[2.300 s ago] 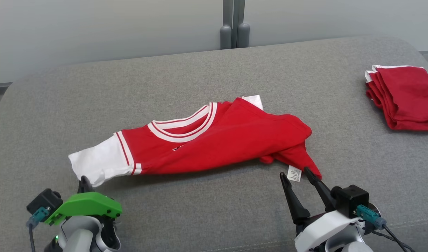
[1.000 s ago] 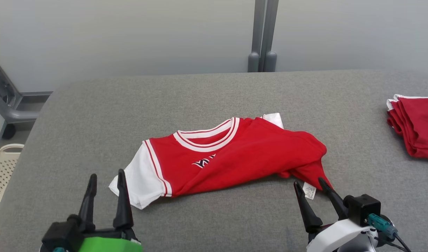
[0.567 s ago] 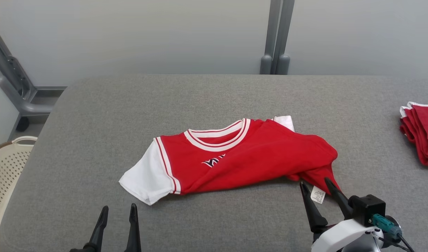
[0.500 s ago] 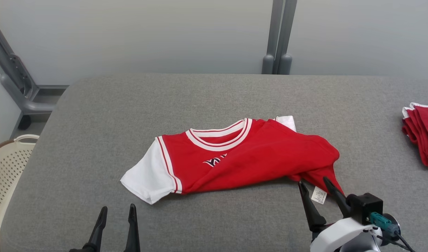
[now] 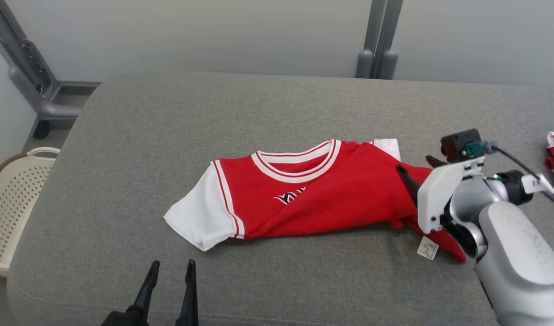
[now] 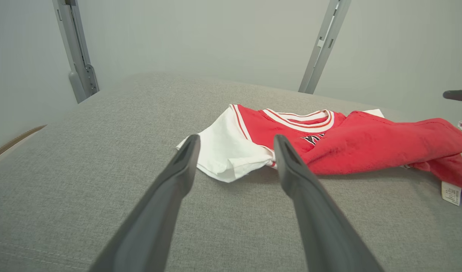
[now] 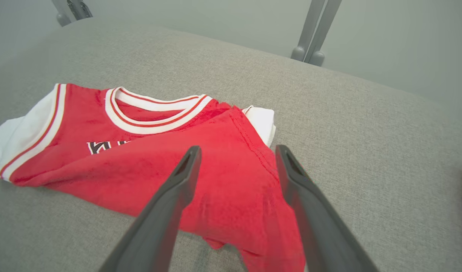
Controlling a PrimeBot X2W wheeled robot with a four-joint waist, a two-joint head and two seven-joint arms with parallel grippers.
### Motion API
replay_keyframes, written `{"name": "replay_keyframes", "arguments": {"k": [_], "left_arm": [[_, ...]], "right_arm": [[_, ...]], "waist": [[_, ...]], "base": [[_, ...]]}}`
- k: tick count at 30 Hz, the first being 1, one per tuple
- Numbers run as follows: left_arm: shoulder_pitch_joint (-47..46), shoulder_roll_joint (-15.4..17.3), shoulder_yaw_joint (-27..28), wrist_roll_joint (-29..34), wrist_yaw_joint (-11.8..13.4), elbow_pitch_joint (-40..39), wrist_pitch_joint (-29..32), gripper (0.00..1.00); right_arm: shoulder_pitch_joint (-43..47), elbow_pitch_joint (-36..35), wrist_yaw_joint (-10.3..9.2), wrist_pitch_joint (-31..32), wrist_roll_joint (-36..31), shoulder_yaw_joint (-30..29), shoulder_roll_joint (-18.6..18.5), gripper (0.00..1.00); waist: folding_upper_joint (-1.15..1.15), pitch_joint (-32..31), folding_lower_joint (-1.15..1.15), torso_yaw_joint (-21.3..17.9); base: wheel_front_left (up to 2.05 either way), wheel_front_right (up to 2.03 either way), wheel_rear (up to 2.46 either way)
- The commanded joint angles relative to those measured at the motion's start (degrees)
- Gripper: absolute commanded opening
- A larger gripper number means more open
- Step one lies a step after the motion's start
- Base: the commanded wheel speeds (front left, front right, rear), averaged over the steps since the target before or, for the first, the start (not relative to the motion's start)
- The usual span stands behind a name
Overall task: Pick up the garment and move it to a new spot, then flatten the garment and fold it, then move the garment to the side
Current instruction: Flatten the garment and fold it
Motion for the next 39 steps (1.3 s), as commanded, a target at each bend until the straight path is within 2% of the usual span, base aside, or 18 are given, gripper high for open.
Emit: {"name": "replay_keyframes", "arguments": {"k": [1, 7, 16, 27, 28, 29, 31, 32, 33, 39], "left_arm": [[-1.74, 0.10, -0.48, 0.29, -0.39, 0.30, 0.01, 1.00], [-4.38, 0.08, -2.63, 0.82, -0.67, 0.89, 0.01, 1.00], [-6.95, 0.08, -5.65, -0.26, -0.41, 1.05, 0.01, 1.00], [-8.92, 0.08, -9.12, -1.63, 0.62, 0.75, 0.01, 1.00], [-9.04, 0.07, -9.33, -1.64, 0.75, 0.78, 0.01, 1.00], [-9.10, 0.08, -9.49, -1.81, 0.93, 0.80, 0.01, 1.00], [-9.40, 0.07, -9.80, -2.04, 1.03, 0.88, 0.01, 1.00], [-9.52, 0.07, -9.93, -2.10, 1.20, 1.01, 0.01, 1.00], [-9.60, 0.07, -10.00, -2.05, 1.31, 1.14, 0.01, 1.00], [-9.88, 0.08, -9.64, -2.12, 1.50, 1.94, 0.01, 1.00]], "right_arm": [[-3.68, 3.13, -0.07, 2.41, 1.44, -0.18, -0.65, 1.00], [-13.59, 13.32, -0.07, 5.82, 3.14, 0.72, -2.54, 1.00], [-21.85, 24.50, -0.07, 4.21, 2.79, 1.48, -3.98, 1.00], [-28.64, 35.83, -0.07, 3.27, 2.93, 3.32, -4.01, 1.00], [-28.93, 36.30, -0.07, 3.05, 2.98, 3.68, -3.94, 0.87], [-29.18, 36.68, -0.07, 2.80, 3.08, 4.06, -3.84, 0.53], [-29.58, 37.32, -0.07, 2.50, 3.46, 5.01, -3.73, 0.27], [-29.73, 37.57, -0.07, 2.26, 3.62, 5.41, -3.75, 0.18], [-29.81, 37.78, -0.07, 2.06, 3.74, 5.89, -3.66, 0.00], [-30.40, 37.64, -0.07, -0.34, 5.52, 8.89, -3.93, 0.00]], "waist": [[0.00, 2.86, 0.00, 2.37], [0.00, 7.28, 0.00, 6.52], [0.00, 11.57, 0.00, 11.10], [0.00, 15.59, 0.00, 15.08], [0.00, 15.74, 0.00, 15.22], [0.00, 15.86, 0.00, 15.31], [0.00, 16.01, 0.00, 15.37], [0.00, 16.01, 0.00, 15.33], [0.00, 15.94, 0.00, 15.25], [0.00, 14.38, 0.00, 13.96]], "base": [[0.00, 0.00, 0.00], [0.00, 0.00, 0.00], [0.00, 0.00, 0.00], [0.00, 0.00, 0.00], [0.00, 0.00, 0.00], [0.00, 0.00, 0.00], [0.00, 0.00, 0.00], [0.00, 0.00, 0.00], [0.00, 0.00, 0.00], [0.00, 0.00, 0.00]]}}
